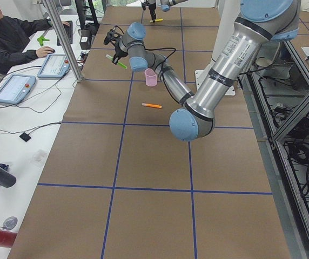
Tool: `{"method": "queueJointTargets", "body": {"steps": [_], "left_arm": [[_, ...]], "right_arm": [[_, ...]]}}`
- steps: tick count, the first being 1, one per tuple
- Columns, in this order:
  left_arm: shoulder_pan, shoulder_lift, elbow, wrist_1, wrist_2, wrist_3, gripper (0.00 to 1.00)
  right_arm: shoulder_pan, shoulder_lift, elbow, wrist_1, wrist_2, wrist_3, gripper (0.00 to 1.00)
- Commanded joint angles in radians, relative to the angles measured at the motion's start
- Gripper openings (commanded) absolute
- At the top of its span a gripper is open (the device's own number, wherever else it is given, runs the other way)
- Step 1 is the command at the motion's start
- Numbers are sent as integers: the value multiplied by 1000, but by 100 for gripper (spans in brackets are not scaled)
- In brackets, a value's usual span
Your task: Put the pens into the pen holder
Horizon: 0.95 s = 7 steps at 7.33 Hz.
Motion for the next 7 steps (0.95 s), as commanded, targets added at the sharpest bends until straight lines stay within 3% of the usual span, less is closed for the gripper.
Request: {"method": "queueJointTargets", "body": {"steps": [1,5,7], "left_arm": [[0,0,-1,1,0,0,0],[31,-3,-4,-8,14,-2,0],[215,-3,17,-178,192,6,0]], "right_arm": [[1,-7,0,2,1,-2,0],[35,14,60,-1,78,15,0],[57,15,124,1,157,75,0]]}}
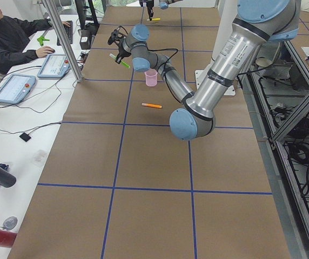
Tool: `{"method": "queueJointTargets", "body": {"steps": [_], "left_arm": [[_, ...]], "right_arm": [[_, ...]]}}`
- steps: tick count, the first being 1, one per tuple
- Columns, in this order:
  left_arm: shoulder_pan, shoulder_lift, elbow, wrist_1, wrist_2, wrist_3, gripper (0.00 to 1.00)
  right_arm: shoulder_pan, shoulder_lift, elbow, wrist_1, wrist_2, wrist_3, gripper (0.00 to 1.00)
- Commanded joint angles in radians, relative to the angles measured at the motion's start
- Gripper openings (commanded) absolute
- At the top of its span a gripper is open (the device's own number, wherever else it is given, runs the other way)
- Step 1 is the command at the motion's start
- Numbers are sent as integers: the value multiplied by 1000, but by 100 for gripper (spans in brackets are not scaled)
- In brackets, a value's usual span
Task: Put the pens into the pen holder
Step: 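Carry the green marker with the left gripper over the pink cup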
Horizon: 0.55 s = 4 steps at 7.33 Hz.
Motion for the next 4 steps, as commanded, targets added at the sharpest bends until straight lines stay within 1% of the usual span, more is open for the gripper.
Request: {"method": "queueJointTargets", "body": {"steps": [1,2,3,4], "left_arm": [[144,0,14,-172,107,18,0],[162,-2,11,-204,108,38,0],[212,-6,28,-274,123,40,0],[234,-19,76,-305,180,41,0]], "right_arm": [[12,1,91,0,52,36,0],[12,1,125,2,54,65,0],[11,1,157,2,57,72,0],[11,1,181,2,60,73,0]]}}
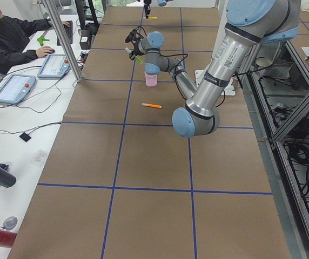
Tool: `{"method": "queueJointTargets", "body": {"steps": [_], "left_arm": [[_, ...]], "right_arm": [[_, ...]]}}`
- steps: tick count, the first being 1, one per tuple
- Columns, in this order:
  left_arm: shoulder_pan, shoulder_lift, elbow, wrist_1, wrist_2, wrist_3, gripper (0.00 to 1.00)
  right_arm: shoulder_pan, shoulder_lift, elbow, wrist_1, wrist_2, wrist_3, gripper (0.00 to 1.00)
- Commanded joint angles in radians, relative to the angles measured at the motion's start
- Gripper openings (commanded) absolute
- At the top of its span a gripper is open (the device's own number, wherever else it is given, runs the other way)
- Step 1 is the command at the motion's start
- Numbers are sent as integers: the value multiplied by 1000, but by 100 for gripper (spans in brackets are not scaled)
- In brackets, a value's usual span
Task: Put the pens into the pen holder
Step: 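Carry the green marker with the left gripper over the pink cup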
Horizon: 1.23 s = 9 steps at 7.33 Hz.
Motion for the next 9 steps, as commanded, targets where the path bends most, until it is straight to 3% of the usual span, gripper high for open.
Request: {"method": "queueJointTargets", "body": {"steps": [1,3,5,9], "left_arm": [[82,-13,99,-123,120,5,0],[130,-39,182,-182,202,5,0],[147,-26,187,-202,202,5,0],[174,26,187,-248,201,57,0]], "right_arm": [[0,2,74,0,4,8,0],[0,30,94,-1,6,11,0],[-2,66,78,-7,71,11,0],[-2,66,96,2,72,10,0]]}}
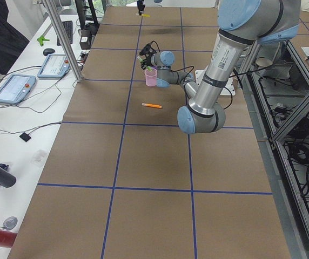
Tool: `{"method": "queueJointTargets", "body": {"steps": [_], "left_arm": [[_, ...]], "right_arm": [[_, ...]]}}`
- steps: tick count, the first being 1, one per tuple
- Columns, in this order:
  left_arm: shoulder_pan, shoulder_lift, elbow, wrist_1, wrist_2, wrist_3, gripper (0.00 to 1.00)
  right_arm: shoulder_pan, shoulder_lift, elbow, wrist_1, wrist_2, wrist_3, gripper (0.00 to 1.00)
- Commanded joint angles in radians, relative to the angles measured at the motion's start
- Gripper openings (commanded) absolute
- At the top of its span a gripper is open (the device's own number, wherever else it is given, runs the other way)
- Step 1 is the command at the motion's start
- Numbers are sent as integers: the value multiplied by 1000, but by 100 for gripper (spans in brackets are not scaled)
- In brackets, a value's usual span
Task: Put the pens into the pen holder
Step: 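Carry the green marker with the left gripper over the pink cup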
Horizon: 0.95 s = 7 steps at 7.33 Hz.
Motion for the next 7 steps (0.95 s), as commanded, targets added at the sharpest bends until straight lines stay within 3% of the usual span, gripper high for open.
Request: {"method": "queueJointTargets", "body": {"steps": [1,3,5,6,7], "left_arm": [[25,19,0,-14,1,6,0],[38,19,0,-14,4,8,0],[67,17,15,-13,80,5,0],[73,12,15,-14,96,2,21],[73,5,15,-11,92,2,53]], "right_arm": [[0,5,7,2,0,0,0],[0,17,10,2,0,0,0],[0,17,12,2,2,0,0],[0,17,12,2,2,0,0],[0,17,13,2,2,0,0]]}}
